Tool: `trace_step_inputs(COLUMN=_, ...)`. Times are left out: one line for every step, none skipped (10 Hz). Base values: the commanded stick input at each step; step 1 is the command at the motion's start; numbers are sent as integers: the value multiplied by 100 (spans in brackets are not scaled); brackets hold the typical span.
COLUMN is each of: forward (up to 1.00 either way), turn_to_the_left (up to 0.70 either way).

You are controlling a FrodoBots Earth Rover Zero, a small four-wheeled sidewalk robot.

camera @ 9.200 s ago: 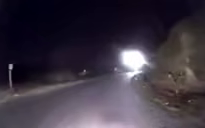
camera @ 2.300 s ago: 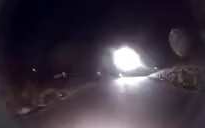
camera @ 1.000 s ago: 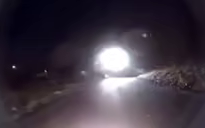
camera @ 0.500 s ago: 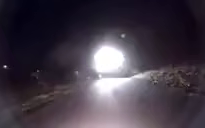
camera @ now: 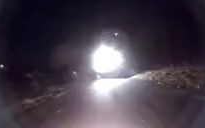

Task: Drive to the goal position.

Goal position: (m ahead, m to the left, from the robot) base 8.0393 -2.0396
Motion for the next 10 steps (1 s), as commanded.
trace_step_inputs(forward=100, turn_to_the_left=0)
trace_step_inputs(forward=100, turn_to_the_left=0)
trace_step_inputs(forward=100, turn_to_the_left=0)
trace_step_inputs(forward=100, turn_to_the_left=0)
trace_step_inputs(forward=100, turn_to_the_left=0)
trace_step_inputs(forward=100, turn_to_the_left=0)
trace_step_inputs(forward=100, turn_to_the_left=0)
trace_step_inputs(forward=100, turn_to_the_left=0)
trace_step_inputs(forward=100, turn_to_the_left=0)
trace_step_inputs(forward=100, turn_to_the_left=0)
